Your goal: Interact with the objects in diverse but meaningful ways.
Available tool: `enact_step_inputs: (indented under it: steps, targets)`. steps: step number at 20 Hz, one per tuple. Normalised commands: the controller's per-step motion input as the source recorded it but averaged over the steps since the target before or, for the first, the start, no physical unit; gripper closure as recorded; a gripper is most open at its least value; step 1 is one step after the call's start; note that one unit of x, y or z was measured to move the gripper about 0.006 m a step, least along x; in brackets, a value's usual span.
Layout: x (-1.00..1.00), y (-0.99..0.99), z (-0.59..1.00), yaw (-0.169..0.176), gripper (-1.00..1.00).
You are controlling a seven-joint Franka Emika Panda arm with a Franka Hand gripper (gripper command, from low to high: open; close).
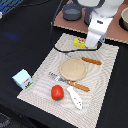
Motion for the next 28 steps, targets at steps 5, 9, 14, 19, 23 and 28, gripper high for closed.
enact_step_inputs:
  steps: [5,9,14,19,23,28]
  targets:
    - [-0.75,0.03,-0.47,0.030,1.00]
    - [-0.72,0.02,-0.46,0.033,1.00]
    - [-0.69,0.01,-0.34,0.039,1.00]
    - [-0.69,0.01,-0.23,0.048,1.00]
    - [-0.86,0.06,0.14,0.031,1.00]
    - [-1.00,0.10,0.43,0.000,1.00]
